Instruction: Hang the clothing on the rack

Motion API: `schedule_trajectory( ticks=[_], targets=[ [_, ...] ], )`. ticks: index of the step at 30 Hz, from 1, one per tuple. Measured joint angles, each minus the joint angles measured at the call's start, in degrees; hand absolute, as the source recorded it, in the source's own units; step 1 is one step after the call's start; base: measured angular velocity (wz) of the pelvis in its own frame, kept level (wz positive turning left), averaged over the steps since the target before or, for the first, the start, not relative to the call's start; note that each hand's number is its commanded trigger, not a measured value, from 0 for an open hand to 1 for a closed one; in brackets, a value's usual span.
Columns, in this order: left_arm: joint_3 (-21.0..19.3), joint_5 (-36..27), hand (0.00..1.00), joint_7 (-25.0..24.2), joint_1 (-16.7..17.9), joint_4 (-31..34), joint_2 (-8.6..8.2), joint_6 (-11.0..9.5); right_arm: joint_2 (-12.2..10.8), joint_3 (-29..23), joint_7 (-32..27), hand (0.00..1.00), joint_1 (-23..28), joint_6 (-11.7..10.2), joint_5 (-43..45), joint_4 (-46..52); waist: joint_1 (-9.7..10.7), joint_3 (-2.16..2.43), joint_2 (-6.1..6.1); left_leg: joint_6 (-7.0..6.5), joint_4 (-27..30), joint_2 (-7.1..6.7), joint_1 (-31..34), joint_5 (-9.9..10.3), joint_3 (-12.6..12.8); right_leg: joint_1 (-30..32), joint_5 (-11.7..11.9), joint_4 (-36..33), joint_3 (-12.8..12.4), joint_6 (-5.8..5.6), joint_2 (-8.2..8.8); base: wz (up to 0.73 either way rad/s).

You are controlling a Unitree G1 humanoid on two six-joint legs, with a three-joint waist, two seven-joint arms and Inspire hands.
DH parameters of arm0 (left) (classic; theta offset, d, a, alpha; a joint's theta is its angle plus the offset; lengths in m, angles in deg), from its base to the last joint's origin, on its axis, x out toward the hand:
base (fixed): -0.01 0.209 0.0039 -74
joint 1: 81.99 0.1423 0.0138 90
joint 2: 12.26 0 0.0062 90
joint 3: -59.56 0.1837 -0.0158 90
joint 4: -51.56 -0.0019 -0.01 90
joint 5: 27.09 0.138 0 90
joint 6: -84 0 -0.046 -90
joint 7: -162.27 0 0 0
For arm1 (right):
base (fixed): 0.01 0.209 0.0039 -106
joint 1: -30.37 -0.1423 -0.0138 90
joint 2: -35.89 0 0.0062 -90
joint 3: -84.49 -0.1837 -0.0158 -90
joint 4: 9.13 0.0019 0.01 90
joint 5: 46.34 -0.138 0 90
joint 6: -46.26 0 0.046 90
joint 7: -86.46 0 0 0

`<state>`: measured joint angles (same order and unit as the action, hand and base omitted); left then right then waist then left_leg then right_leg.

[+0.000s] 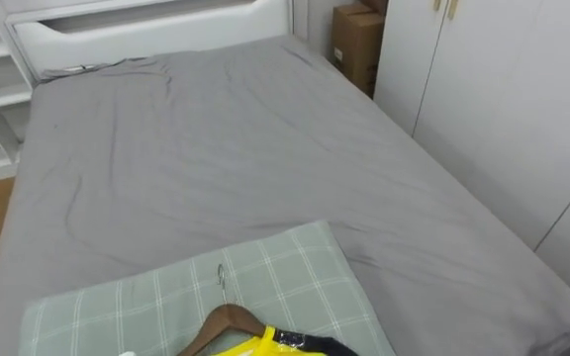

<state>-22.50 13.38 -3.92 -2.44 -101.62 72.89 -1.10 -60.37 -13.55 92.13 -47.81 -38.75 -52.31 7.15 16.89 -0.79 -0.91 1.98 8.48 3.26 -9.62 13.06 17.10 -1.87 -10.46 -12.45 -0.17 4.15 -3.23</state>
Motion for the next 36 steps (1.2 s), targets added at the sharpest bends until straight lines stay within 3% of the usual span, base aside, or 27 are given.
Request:
schedule_trajectory(
  ticks=[13, 21, 24, 31, 36],
  targets=[
    [-1.02, -1.39, 1.00, 0.13, 0.01, -0.41, -0.22, -0.36, -0.03, -0.11, 0.34, 0.00, -0.76, -0.12, 0.05, -0.13, -0.12, 0.51, -0.65, 0.00, 0.00, 0.11, -0.37, 0.00, -0.35, -0.27, 0.10, -0.27, 0.30, 0.01, -0.06, 0.00],
    [-1.04, -12.28, 1.00, 0.57, -1.21, 0.12, -0.17, -0.67, -0.08, 1.84, -1.48, 0.00, -3.97, -0.58, -0.41, -0.12, -0.30, 0.34, -0.67, 0.00, 0.03, -0.03, 0.27, 0.00, -0.17, -0.09, 0.37, 0.71, 0.69, -0.18, 0.17, 0.03],
    [-1.10, -13.53, 1.00, 0.77, -1.63, 0.72, -0.12, -1.32, -0.12, 1.82, -2.09, 0.00, -4.68, -1.95, -0.44, 0.20, -0.50, 0.44, -0.73, -0.01, 0.20, -0.05, 0.99, 0.00, -0.49, 0.50, 0.46, 0.89, 1.88, -0.24, 0.38, 0.16],
    [0.18, -14.10, 1.00, 0.57, -1.61, 8.58, -0.19, -1.67, -0.15, 2.89, -3.42, 0.00, -6.20, -4.35, -8.78, 0.26, -2.51, 0.51, -1.35, -0.18, 0.95, -0.12, 3.51, -0.10, -3.82, 0.88, 1.08, 1.98, 4.93, -0.26, 0.80, 0.23],
    [0.13, -16.39, 1.00, 0.50, -1.52, 13.92, -0.34, -2.04, -0.16, 3.73, -2.24, 0.00, -8.38, -5.46, -9.78, -0.24, -3.84, 0.65, -1.69, -0.22, 1.06, -0.05, 4.17, -0.13, -5.57, 0.73, 1.20, 2.65, 6.07, -0.13, 0.74, 0.13]
  ],
)
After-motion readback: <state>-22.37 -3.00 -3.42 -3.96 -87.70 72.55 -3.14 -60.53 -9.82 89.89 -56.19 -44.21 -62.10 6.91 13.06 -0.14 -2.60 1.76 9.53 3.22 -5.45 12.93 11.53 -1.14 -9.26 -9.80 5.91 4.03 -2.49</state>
